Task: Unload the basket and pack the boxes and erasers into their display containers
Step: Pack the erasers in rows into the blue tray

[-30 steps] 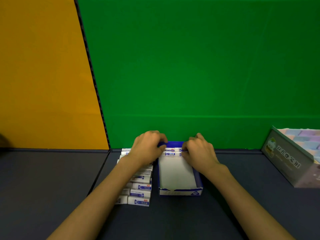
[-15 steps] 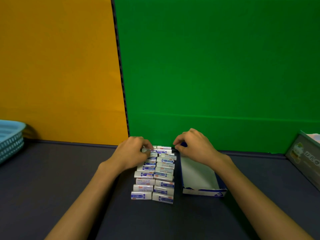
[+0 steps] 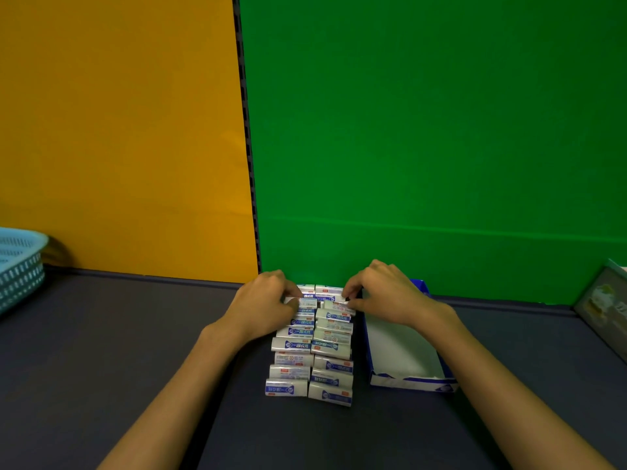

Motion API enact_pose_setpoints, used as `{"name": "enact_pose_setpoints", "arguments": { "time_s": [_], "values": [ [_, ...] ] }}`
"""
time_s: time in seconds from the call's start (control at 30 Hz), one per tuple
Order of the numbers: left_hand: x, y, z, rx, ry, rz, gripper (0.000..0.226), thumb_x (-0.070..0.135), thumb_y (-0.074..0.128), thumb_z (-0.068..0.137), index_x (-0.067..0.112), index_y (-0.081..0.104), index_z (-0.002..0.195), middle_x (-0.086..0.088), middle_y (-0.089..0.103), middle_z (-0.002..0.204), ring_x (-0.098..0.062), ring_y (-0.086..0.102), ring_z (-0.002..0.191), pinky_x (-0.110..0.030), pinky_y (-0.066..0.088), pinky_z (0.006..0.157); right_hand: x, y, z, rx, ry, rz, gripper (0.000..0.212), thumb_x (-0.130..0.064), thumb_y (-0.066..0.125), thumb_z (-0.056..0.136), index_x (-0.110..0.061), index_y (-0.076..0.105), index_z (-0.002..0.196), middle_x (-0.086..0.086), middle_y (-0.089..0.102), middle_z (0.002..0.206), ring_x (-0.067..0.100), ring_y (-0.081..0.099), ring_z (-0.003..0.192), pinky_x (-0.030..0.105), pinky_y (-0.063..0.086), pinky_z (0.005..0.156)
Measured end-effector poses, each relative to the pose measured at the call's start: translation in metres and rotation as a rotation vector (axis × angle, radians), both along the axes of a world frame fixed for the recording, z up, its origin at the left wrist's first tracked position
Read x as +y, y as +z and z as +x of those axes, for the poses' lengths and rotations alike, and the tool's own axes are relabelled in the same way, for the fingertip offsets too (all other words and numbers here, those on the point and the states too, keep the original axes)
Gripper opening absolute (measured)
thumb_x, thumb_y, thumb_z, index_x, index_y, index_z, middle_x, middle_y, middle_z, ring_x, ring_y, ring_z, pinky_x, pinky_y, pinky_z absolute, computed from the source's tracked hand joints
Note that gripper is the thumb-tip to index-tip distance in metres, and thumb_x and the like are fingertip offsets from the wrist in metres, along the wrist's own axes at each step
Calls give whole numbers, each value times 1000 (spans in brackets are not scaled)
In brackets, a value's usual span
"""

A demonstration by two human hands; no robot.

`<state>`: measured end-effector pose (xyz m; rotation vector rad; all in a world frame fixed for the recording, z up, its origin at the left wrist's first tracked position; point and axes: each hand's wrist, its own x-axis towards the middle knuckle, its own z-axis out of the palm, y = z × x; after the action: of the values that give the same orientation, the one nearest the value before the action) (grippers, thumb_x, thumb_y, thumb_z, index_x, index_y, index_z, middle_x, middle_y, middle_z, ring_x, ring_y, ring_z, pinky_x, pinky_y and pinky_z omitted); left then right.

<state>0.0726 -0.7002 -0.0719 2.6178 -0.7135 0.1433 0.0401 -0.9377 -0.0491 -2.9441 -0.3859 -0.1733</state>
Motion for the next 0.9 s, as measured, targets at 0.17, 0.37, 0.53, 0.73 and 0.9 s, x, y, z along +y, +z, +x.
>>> {"name": "enact_pose_setpoints", "arguments": {
  "time_s": [0.17,0.37,0.53,0.73,0.9],
  "values": [
    [2,-2,0,5,-33,-66,5,24,61,94,23,65,97,8,56,97,-11,53,91,-31,47,79,-1,1,1,10,24,-3,20,-38,71,87,-35,75,106,-19,72,95,12,49,102,32,37,84],
    [5,-8,-3,-6,-78,-107,9,18,57,98,21,55,90,9,58,91,-10,51,85,-33,45,72,4,3,3,14,73,-44,23,-39,72,87,-38,73,110,-23,59,81,11,40,96,31,31,77],
    [7,-10,-4,-74,-69,-118,11,19,60,97,25,52,93,10,60,92,-9,55,84,-37,50,71,7,1,3,-18,109,-37,20,-36,73,88,-37,74,108,-20,64,86,9,38,91,31,30,74],
    [9,-12,-2,-73,-100,-182,25,12,54,101,13,56,126,1,46,104,-15,47,93,-33,45,83,6,-3,4,0,91,4,19,-29,73,88,-31,72,107,-18,72,93,10,45,95,31,35,78],
    [10,-13,0,-69,-116,-181,43,5,57,98,3,51,140,1,40,103,-9,40,96,-6,33,83,6,-3,6,-3,84,14,16,-26,72,87,-31,74,103,-18,73,87,11,48,94,30,35,79]
  ]
}}
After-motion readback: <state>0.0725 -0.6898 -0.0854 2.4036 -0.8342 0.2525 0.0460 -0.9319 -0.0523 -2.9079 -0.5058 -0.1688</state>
